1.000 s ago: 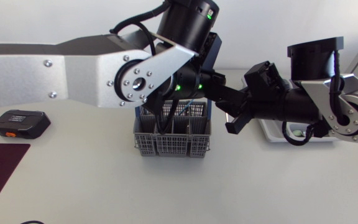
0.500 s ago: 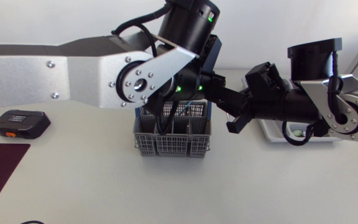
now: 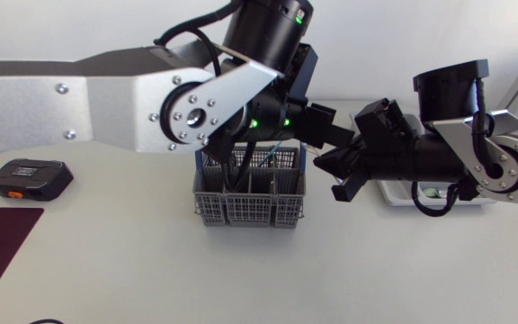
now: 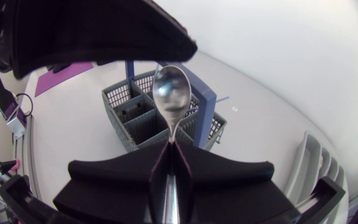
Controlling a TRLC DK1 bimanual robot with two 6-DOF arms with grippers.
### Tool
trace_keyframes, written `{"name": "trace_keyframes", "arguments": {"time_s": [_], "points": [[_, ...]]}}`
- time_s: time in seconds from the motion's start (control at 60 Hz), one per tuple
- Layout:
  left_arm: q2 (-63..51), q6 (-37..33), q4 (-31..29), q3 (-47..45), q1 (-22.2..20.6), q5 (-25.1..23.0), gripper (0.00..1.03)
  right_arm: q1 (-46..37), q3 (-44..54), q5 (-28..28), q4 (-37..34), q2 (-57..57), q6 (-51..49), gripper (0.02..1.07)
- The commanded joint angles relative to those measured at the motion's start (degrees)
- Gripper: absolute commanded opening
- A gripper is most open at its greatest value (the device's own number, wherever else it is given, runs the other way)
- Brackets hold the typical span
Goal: Unload the cutlery basket into the drawer organizer.
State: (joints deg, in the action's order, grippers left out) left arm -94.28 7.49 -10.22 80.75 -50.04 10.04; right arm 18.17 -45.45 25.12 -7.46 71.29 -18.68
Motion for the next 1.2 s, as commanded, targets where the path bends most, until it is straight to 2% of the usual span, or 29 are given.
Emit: {"name": "trace_keyframes", "arguments": {"time_s": [0.0, 0.2, 0.333, 0.483, 0.633, 0.917, 1.183], "points": [[3.3, -0.5, 1.1, 1.3, 1.4, -0.3, 0.56, -1.1, -0.3, 1.3, -1.4, 0.9, -2.0, 0.13], [5.6, -1.6, 1.4, 1.0, 3.9, -0.3, 0.56, -4.6, 0.8, 4.7, -5.2, 0.3, -6.8, 0.13], [7.7, -3.4, 1.4, 0.5, 6.5, -0.4, 0.56, -9.7, 0.7, 7.7, -9.5, 0.0, -12.9, 0.13], [9.0, -5.5, -0.2, -0.6, 11.5, -1.5, 0.56, -19.2, -1.2, 12.4, -17.3, 2.6, -25.7, 0.13], [10.7, -8.2, -0.7, -3.5, 14.6, -1.9, 0.56, -28.5, -5.6, 15.1, -25.9, 7.8, -40.5, 0.14], [14.3, -13.2, -1.8, -9.1, 18.0, -1.8, 0.56, -44.0, -21.3, 14.9, -41.9, 26.4, -69.4, 0.14], [15.8, -17.2, -2.7, -15.3, 18.4, -1.7, 0.56, -51.7, -35.1, 9.2, -44.7, 40.7, -80.9, 0.15]]}}
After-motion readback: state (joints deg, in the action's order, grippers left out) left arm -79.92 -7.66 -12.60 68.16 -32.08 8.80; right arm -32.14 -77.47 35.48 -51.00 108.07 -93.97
